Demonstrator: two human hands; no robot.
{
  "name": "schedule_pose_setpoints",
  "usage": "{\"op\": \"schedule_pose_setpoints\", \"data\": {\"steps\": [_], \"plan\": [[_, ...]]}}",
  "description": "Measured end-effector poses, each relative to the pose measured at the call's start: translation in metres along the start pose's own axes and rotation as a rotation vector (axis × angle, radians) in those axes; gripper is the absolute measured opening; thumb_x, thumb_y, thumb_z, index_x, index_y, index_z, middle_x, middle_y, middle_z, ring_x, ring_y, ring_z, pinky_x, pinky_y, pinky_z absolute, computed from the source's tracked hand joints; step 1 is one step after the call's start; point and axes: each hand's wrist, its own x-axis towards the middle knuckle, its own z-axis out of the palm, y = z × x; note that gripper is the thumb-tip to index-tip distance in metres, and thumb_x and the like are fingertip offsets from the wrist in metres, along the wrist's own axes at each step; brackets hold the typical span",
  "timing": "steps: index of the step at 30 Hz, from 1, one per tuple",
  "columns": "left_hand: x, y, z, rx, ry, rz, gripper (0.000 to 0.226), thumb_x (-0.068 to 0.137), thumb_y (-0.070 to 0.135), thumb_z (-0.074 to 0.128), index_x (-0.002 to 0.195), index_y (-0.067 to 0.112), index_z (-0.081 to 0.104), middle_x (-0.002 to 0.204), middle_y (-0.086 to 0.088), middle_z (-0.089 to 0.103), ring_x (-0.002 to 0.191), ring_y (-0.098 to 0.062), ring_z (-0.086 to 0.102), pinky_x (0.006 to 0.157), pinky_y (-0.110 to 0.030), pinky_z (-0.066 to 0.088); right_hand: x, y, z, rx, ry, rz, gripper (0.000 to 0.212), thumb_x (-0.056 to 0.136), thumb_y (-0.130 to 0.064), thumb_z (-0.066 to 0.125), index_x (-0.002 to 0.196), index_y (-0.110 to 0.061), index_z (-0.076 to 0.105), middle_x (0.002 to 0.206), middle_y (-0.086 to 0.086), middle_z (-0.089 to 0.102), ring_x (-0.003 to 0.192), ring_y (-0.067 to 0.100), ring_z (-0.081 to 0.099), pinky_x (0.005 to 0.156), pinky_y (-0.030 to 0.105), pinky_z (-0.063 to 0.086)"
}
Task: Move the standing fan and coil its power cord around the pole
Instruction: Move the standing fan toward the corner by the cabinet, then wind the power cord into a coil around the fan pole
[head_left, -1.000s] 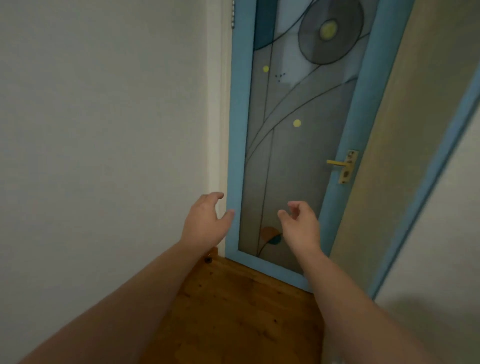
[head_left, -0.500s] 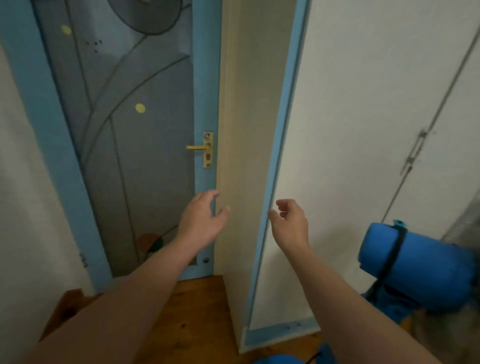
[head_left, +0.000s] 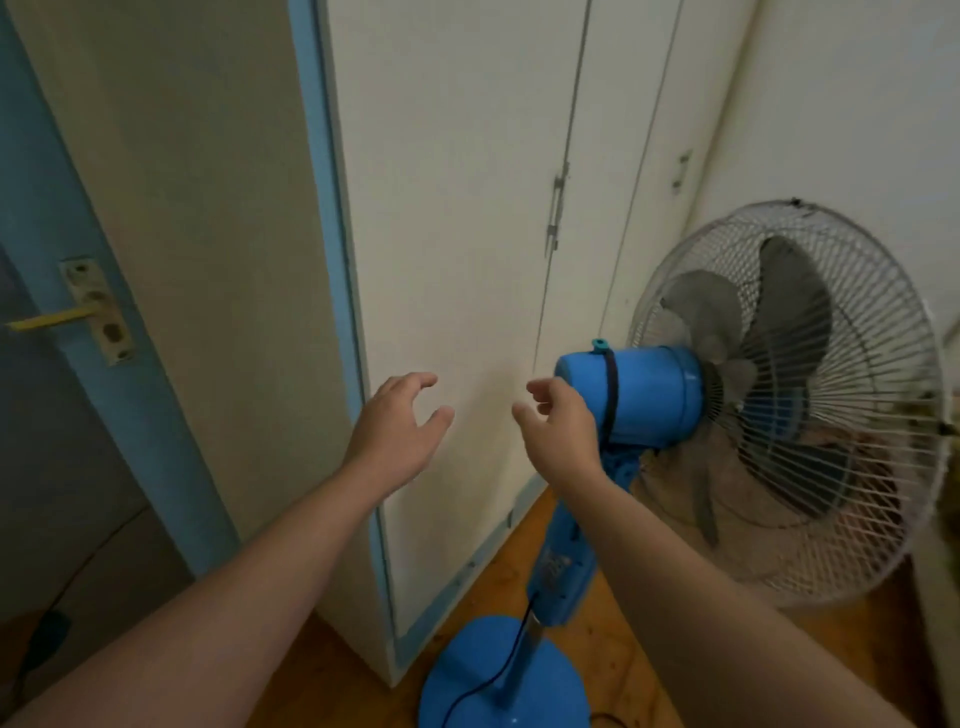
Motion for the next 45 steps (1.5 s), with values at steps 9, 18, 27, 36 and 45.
{"op": "schedule_pose_setpoints", "data": {"steps": [9, 18, 27, 36, 45], "plan": [[-0.02, 0.018, 0.064, -0.074, -0.149, 0.06, 0.043, 0.087, 0.026, 0.057, 0.128, 0.014, 0.05, 0.132, -0.006, 0.051, 0.119, -0.02, 0.047, 0.09, -0.023, 0.032, -0.022, 0.049, -0.04, -0.117, 0.077, 0.048, 0.033, 0.09, -0.026, 0.053, 0.12, -0.014, 0.05, 0.113, 0.003, 0.054, 0.101, 0.014, 0.05, 0.082, 0.026, 0.04], [-0.053, -0.026, 0.132, -0.103, -0.21, -0.008, 0.043, 0.088, 0.026, 0.057, 0.129, 0.016, 0.049, 0.133, -0.004, 0.051, 0.121, -0.018, 0.046, 0.095, -0.026, 0.035, -0.047, 0.139, -0.021, -0.107, 0.029, 0.122, 0.029, 0.091, -0.025, 0.052, 0.118, -0.016, 0.053, 0.114, 0.0, 0.056, 0.099, 0.007, 0.047, 0.08, 0.022, 0.036], [-0.099, -0.115, 0.234, -0.09, -0.336, -0.071, 0.041, 0.088, 0.024, 0.057, 0.127, 0.015, 0.051, 0.13, -0.005, 0.053, 0.117, -0.019, 0.048, 0.088, -0.02, 0.032, -0.087, 0.269, 0.034, -0.115, -0.012, 0.251, 0.027, 0.09, -0.025, 0.052, 0.114, -0.013, 0.055, 0.109, 0.002, 0.057, 0.1, 0.015, 0.053, 0.081, 0.029, 0.043], [-0.17, -0.258, 0.407, -0.067, -0.503, -0.077, 0.041, 0.087, 0.025, 0.059, 0.126, 0.015, 0.051, 0.13, -0.008, 0.054, 0.119, -0.023, 0.049, 0.093, -0.028, 0.036, -0.143, 0.472, 0.118, -0.269, -0.011, 0.319, 0.026, 0.087, -0.02, 0.057, 0.11, -0.007, 0.061, 0.108, 0.011, 0.064, 0.101, 0.025, 0.058, 0.079, 0.028, 0.04], [-0.254, -0.37, 0.56, -0.033, -0.575, -0.025, 0.038, 0.084, 0.019, 0.062, 0.12, 0.009, 0.056, 0.122, -0.013, 0.057, 0.112, -0.026, 0.053, 0.094, -0.031, 0.037, -0.212, 0.66, 0.206, -0.29, -0.026, 0.406, 0.027, 0.086, -0.018, 0.056, 0.11, -0.008, 0.06, 0.11, 0.01, 0.065, 0.103, 0.023, 0.058, 0.075, 0.021, 0.034]]}}
